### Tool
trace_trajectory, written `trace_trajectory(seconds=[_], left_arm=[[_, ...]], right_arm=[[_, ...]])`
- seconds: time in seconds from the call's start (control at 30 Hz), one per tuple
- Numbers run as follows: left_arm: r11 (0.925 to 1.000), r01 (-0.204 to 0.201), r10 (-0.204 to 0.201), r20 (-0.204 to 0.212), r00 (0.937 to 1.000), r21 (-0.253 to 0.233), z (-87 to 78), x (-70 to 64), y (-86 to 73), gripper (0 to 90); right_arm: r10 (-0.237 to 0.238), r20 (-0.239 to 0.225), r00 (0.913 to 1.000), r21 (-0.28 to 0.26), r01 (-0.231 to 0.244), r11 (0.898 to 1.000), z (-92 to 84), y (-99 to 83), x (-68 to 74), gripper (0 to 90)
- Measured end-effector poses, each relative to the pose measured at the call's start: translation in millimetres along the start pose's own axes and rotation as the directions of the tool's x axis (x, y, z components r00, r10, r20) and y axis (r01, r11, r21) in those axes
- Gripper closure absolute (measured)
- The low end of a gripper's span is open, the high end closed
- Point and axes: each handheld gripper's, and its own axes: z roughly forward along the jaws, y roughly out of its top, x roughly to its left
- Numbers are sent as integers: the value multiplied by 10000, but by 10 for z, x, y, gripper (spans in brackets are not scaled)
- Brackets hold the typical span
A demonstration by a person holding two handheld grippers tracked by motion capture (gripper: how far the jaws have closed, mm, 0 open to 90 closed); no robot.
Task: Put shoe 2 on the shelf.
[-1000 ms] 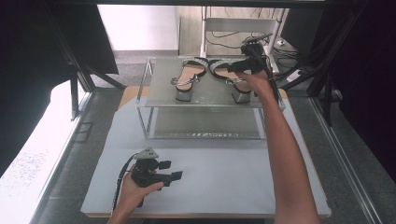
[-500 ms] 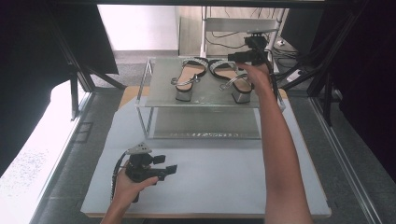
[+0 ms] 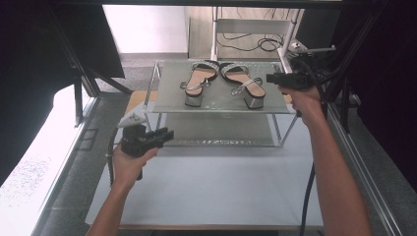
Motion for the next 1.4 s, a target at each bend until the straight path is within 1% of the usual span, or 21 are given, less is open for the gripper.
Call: trace_trajectory(seconds=[0.03,0.07,0.13,0.17,0.2,0.33,0.47,0.5,0.6,0.67,0.73,0.87,0.97,1.07,1.13,1.17,1.2,1.23,1.27,1.3,1.4], left_arm=[[10000,49,-49,-84,10000,-17,38,26,74,776],[9999,133,-134,-223,9997,-18,130,70,215,799],[9996,255,-258,-307,9992,-91,231,109,335,838],[9996,255,-258,-307,9992,-91,231,109,335,856],[9995,300,-302,-358,9989,-85,285,126,388,874],[9987,499,-495,-562,9972,61,491,182,562,892],[9980,595,-569,-1018,9932,229,686,220,711,896],[9977,625,-591,-1150,9916,263,729,233,725,897],[9954,896,-850,-1173,9894,338,832,255,732,896],[9944,887,-811,-1245,9889,566,935,261,735,891],[9933,938,-843,-1321,9876,676,1015,264,741,891],[9927,1028,-937,-1327,9867,635,1064,253,784,898],[9918,1077,-997,-1117,9887,681,1084,220,776,899],[9926,965,-891,-972,9913,733,1123,138,767,898],[9919,969,-910,-740,9931,816,1156,91,760,897],[9914,946,-891,-632,9940,903,1179,64,755,897],[9923,753,-689,-670,9954,987,1221,-3,751,897],[9923,753,-689,-670,9954,987,1221,-3,751,897],[9924,666,-602,-635,9962,1034,1255,-55,759,897],[9920,648,-584,-616,9964,1080,1271,-79,764,897],[9923,546,-474,-667,9966,1114,1304,-131,772,897]], right_arm=[[-112,-7,9999,195,112,9997,-18,-113,-43,740],[-180,51,9998,314,179,9993,-15,-168,-59,771],[-291,158,9995,493,283,9984,20,-275,-87,823],[-291,158,9995,493,283,9984,20,-275,-87,823],[-259,172,9995,588,248,9980,72,-371,-108,858],[-211,212,9996,732,195,9971,160,-480,-133,884],[-194,228,9996,929,172,9955,321,-576,-115,893],[-223,255,9994,938,199,9954,343,-583,-103,893],[-316,282,9991,966,287,9949,400,-597,-63,894],[-389,321,9987,888,359,9954,443,-600,-19,896],[-470,599,9971,841,419,9956,468,-596,11,897],[-299,466,9985,800,261,9965,466,-609,3,898],[-372,256,9990,793,351,9962,468,-614,34,899],[-519,18,9987,804,515,9954,475,-617,100,898],[-557,-96,9984,808,563,9951,479,-617,125,898],[-567,-505,9971,725,603,9955,489,-615,190,898],[-625,-712,9955,707,676,9952,497,-607,234,898],[-625,-712,9955,707,676,9952,497,-607,234,898],[-984,-719,9925,753,1038,9917,522,-598,344,899],[-1074,-692,9918,740,1125,9909,535,-592,384,899],[-1081,-858,9904,758,1147,9905,576,-584,458,898]])
